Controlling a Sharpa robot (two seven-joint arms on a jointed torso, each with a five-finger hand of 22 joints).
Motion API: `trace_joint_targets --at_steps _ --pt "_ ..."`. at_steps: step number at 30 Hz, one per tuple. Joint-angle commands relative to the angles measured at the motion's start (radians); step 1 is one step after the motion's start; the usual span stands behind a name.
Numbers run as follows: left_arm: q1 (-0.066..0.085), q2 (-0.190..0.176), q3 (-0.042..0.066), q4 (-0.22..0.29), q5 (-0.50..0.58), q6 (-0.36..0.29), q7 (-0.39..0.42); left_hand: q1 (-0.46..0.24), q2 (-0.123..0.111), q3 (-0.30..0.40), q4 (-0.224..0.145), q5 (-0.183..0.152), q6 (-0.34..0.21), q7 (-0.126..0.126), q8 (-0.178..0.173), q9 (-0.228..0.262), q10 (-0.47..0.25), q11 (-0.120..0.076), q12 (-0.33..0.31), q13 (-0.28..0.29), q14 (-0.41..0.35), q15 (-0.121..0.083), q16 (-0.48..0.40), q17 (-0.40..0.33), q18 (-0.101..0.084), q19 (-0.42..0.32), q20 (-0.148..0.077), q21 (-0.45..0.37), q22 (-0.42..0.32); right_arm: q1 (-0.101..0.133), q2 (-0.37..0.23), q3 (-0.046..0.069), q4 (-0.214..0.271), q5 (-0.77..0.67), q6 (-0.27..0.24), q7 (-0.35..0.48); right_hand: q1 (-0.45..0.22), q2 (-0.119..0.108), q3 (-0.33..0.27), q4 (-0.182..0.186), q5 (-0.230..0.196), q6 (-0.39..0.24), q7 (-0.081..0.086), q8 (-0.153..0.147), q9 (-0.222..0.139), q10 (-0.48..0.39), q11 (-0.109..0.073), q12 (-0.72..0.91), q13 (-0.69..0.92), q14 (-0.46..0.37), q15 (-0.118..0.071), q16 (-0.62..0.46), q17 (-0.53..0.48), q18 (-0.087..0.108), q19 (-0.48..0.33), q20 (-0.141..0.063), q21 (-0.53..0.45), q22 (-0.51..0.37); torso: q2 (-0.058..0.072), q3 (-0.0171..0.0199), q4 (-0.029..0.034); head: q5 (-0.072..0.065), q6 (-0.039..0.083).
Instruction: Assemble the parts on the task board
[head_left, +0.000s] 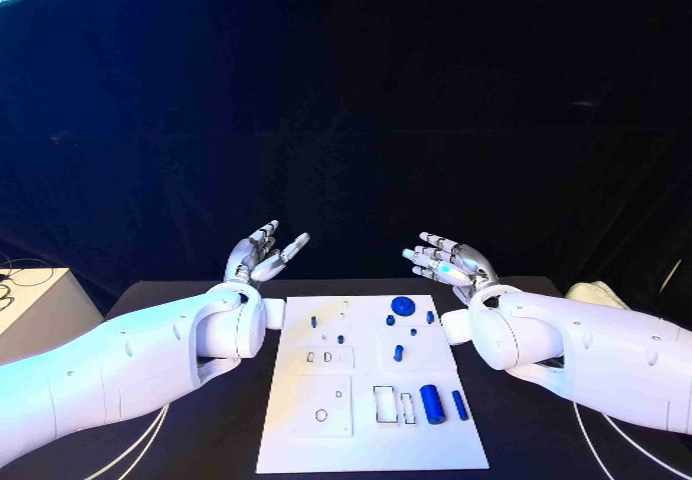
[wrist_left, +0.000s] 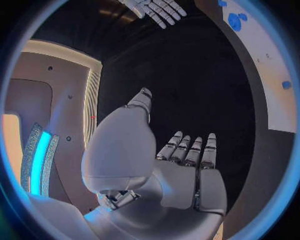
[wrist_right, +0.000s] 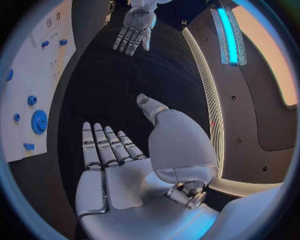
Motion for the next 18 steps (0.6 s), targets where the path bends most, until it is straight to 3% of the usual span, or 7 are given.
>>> trace_joint_targets --at_steps 1,7,8,10,14,16,18 --pt "0.004 0.005 0.000 -0.006 -0.015 0.072 0.011 0.054 -0.003 0.002 0.015 0.005 0.025 0.029 0.009 0.004 0.020 0.011 0.008 0.003 0.012 0.014 0.009 0.003 0.013 0.003 0.024 0.008 0.003 0.017 0.004 -0.011 -0.015 -0.080 0.169 -0.096 0.139 -0.004 0.019 -0.053 0.007 0.127 0.138 0.029 0.019 0.177 0.005 0.020 0.012 0.224 -0.002 0.042 0.027 0.031 0.173 0.009 0.046 0.019 0.000 -0.0002 -0.0001 0.000 0.000" --pt "0.004 0.005 0.000 -0.006 -0.015 0.072 0.011 0.056 0.049 0.047 0.012 -0.003 0.110 0.086 0.029 0.017 0.139 0.074 0.024 0.013 0.112 0.031 0.031 0.020 0.031 0.023 0.034 0.019 0.008 0.033 0.007 -0.023 -0.025 -0.093 0.200 -0.117 0.169 -0.007 0.027 -0.066 0.007 0.326 0.108 0.076 0.051 0.438 -0.018 0.035 0.024 0.409 -0.031 0.070 0.044 0.060 0.350 0.007 0.085 0.026 0.000 -0.0002 -0.0001 0.000 0.000" --pt "0.006 -0.085 0.001 0.079 -0.043 0.129 0.012 0.061 0.055 0.054 0.011 -0.004 0.134 0.089 0.035 0.021 0.172 0.078 0.025 0.015 0.173 0.038 0.045 0.029 0.035 0.071 0.034 0.034 0.016 0.061 -0.025 -0.023 -0.023 -0.369 0.113 -0.075 0.172 -0.008 0.031 -0.068 0.007 0.367 0.102 0.085 0.057 0.473 -0.025 0.036 0.025 0.429 -0.037 0.073 0.046 0.064 0.366 0.005 0.089 0.025 0.030 0.0003 0.0006 -0.010 -0.012" --pt "0.007 -0.105 0.002 0.101 -0.054 0.144 0.015 0.074 0.083 0.079 0.008 -0.011 0.247 0.108 0.064 0.039 0.345 0.105 0.046 0.026 0.338 0.039 0.083 0.054 0.044 0.252 0.034 0.095 0.046 0.069 -0.031 -0.023 -0.022 -0.441 0.097 -0.079 0.176 -0.014 0.042 -0.073 0.007 0.448 0.092 0.102 0.068 0.516 -0.036 0.032 0.024 0.467 -0.046 0.077 0.048 0.067 0.388 0.002 0.087 0.021 0.041 0.0023 0.0016 -0.011 -0.005" --pt "0.009 -0.135 0.008 0.135 -0.079 0.168 0.014 0.106 0.089 0.098 0.001 -0.014 0.411 0.104 0.110 0.067 0.613 0.108 0.076 0.041 0.609 0.018 0.152 0.099 0.069 0.449 0.031 0.179 0.077 0.084 -0.040 -0.022 -0.027 -0.571 0.084 -0.093 0.173 -0.027 0.063 -0.076 0.007 0.527 0.085 0.119 0.076 0.575 -0.051 0.032 0.024 0.520 -0.060 0.084 0.051 0.070 0.426 -0.007 0.091 0.021 0.054 0.0032 0.0012 -0.016 -0.009" --pt "0.010 -0.151 0.012 0.155 -0.093 0.181 0.010 0.124 0.088 0.111 -0.002 -0.016 0.531 0.099 0.146 0.088 0.709 0.091 0.087 0.044 0.697 -0.007 0.184 0.126 0.093 0.516 0.029 0.216 0.088 0.093 -0.044 -0.022 -0.030 -0.649 0.080 -0.104 0.171 -0.034 0.075 -0.076 0.007 0.551 0.080 0.126 0.078 0.603 -0.059 0.033 0.024 0.549 -0.070 0.092 0.054 0.071 0.462 -0.018 0.104 0.025 0.065 0.0045 0.0012 -0.018 -0.005" --pt "0.011 -0.165 0.015 0.174 -0.104 0.193 0.005 0.131 0.085 0.117 -0.003 -0.016 0.548 0.094 0.155 0.091 0.736 0.083 0.088 0.044 0.717 -0.014 0.189 0.137 0.097 0.538 0.026 0.229 0.092 0.100 -0.047 -0.022 -0.032 -0.718 0.079 -0.115 0.167 -0.048 0.098 -0.074 0.007 0.580 0.072 0.129 0.079 0.639 -0.070 0.029 0.023 0.591 -0.085 0.101 0.057 0.070 0.513 -0.036 0.119 0.027 0.072 0.0050 0.0004 -0.020 -0.007"
